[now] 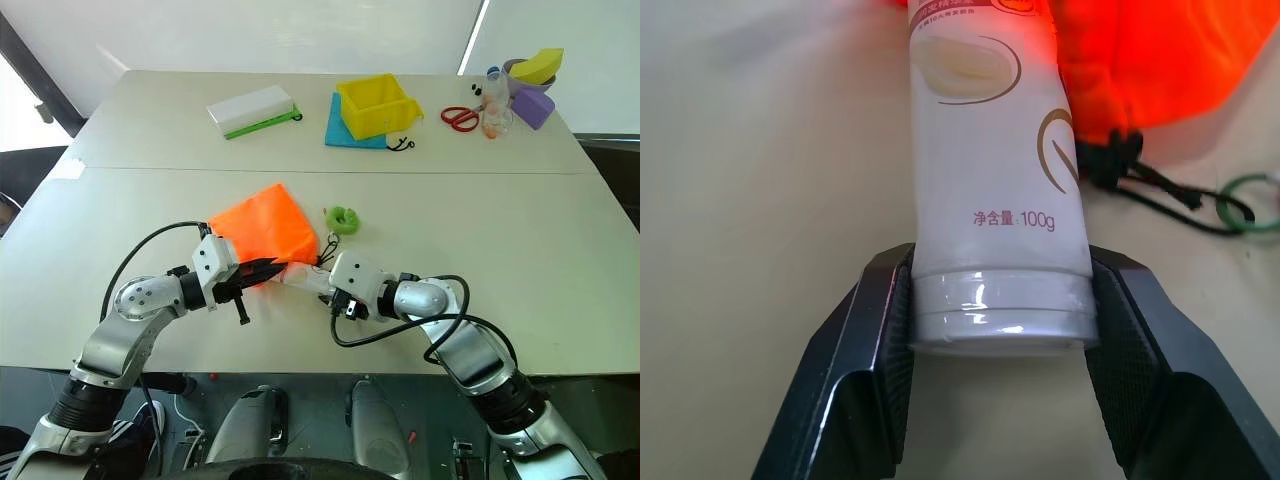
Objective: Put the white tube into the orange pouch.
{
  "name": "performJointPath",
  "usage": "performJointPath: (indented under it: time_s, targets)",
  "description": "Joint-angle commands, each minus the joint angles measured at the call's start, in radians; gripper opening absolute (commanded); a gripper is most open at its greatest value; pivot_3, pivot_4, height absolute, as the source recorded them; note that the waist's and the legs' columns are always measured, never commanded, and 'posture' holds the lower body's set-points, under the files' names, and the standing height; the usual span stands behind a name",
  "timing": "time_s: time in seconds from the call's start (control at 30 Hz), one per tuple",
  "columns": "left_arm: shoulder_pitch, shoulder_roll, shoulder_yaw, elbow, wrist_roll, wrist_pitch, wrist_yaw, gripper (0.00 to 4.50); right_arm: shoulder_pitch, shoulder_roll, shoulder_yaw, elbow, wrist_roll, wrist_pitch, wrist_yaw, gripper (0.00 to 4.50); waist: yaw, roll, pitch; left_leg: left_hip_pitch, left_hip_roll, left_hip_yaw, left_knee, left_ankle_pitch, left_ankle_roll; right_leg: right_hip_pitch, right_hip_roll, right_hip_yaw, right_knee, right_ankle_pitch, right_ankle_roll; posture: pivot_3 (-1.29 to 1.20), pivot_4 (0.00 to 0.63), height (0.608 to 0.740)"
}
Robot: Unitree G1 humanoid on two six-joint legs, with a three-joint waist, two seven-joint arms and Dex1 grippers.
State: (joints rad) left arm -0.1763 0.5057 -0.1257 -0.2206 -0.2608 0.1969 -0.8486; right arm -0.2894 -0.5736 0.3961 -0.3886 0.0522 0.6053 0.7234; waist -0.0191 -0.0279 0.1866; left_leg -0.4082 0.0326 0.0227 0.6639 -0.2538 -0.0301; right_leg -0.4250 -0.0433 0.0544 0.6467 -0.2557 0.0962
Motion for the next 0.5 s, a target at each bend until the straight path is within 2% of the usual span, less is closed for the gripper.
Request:
performJointPath:
  time_s: [0.03, 0.13, 0.37, 0.5]
  targets:
    - [-0.013, 0.007, 0.007, -0.056, -0.014, 0.005, -0.004, 0.00, -0.045, 0.062, 0.008, 0.020, 0.019, 0.061, -0.008, 1.82, -0.002, 0.000, 0.000, 0.000, 0.000, 0.000, 0.000, 0.000, 0.000, 0.000, 0.000, 0.000, 0.000, 0.000, 0.000, 0.00, 0.150, 0.740]
    - [-0.013, 0.012, 0.007, -0.079, -0.021, 0.031, 0.000, 0.00, -0.084, 0.146, -0.030, 0.044, 0.077, 0.169, -0.026, 1.82, -0.004, 0.000, 0.000, 0.000, 0.000, 0.000, 0.000, 0.000, 0.000, 0.000, 0.000, 0.000, 0.000, 0.000, 0.000, 0.00, 0.150, 0.740]
    - [-0.025, 0.016, 0.013, -0.098, -0.030, 0.063, 0.003, 0.00, -0.105, 0.211, -0.077, 0.032, 0.123, 0.304, -0.072, 1.82, -0.002, 0.000, 0.000, 0.000, 0.000, 0.000, 0.000, 0.000, 0.000, 0.000, -0.001, 0.000, 0.001, 0.000, 0.000, 0.00, 0.150, 0.740]
    - [-0.026, 0.016, 0.007, -0.104, -0.026, 0.069, 0.006, 0.00, -0.097, 0.176, -0.089, 0.023, 0.127, 0.286, -0.062, 1.82, -0.001, 0.000, 0.000, 0.000, 0.000, 0.000, 0.000, 0.000, 0.000, 0.000, 0.000, 0.000, 0.001, 0.000, 0.000, 0.00, 0.150, 0.740]
